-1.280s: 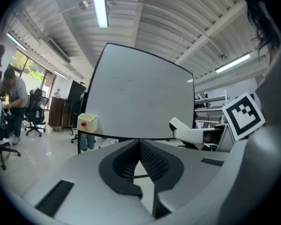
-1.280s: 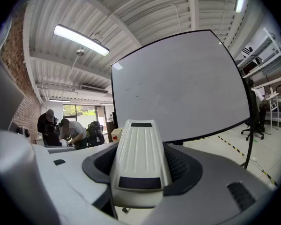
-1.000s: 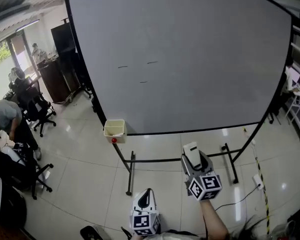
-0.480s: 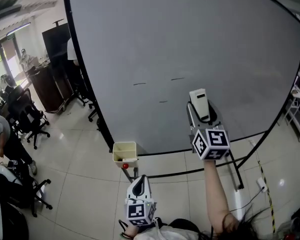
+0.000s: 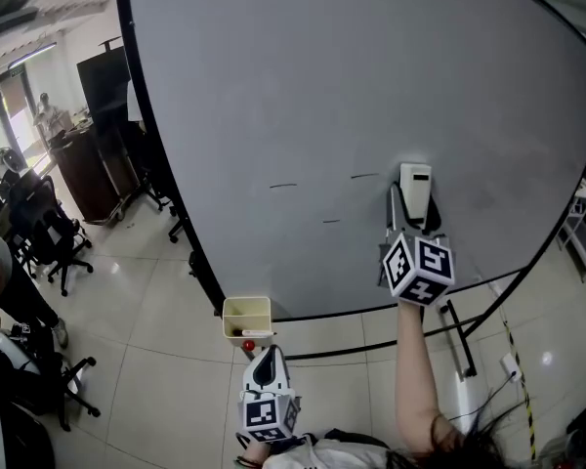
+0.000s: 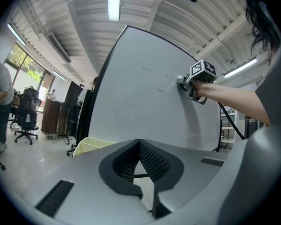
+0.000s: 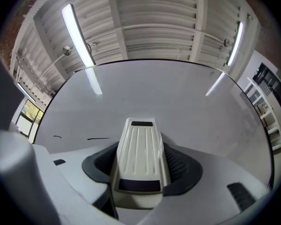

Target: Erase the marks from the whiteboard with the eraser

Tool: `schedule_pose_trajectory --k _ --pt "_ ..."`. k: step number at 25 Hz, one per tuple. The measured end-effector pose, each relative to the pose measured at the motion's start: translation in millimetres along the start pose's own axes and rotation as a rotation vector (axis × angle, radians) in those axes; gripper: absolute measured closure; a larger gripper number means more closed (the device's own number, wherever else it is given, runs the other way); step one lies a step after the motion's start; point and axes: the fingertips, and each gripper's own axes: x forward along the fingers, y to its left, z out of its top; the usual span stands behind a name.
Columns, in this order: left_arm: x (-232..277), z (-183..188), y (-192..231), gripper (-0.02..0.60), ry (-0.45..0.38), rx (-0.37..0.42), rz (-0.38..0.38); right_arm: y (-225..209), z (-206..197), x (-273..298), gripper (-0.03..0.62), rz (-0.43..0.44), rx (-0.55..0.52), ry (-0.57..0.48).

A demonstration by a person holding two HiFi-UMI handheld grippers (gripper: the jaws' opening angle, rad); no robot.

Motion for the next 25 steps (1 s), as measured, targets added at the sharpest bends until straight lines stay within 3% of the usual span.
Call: schedule_pose_trajectory --k 7,10,12,15,18,21,25 --pt "13.8 -3.1 -13.1 0.591 0.01 -0.005 -0.015 124.8 -28.2 -2.4 0.315 0.221 -0.196 0.062" --pt "14.6 -1.6 -22.6 0.591 0.006 -0.001 -0.033 142.4 -33.1 -6.0 0.313 0.283 -0.246 0.073" --pt "13.4 -0.7 -25.8 0.591 0.005 0.006 -0.041 122.1 -23.6 -12.3 0.315 0.264 -0.227 0.046" --pt "10.8 -1.8 -26.6 0.591 0.01 0.005 -0.041 38.9 -15.9 -27.6 0.315 0.085 -0.126 -0.005" --pt "8.7 1.5 -20.3 0.591 0.006 -0.005 -0.016 -27.4 -44.0 -34.9 0.315 -0.036 0.01 0.056" --pt "6.7 0.9 -17.3 0.591 0.004 -0.003 -0.013 -25.6 -84.1 -29.6 0.316 -0.02 -0.021 0.153" --pt "1.6 -1.2 -11.9 0.591 0.004 -0.004 -0.006 30.3 -98.8 -29.1 0.313 0.049 -0.057 0.153"
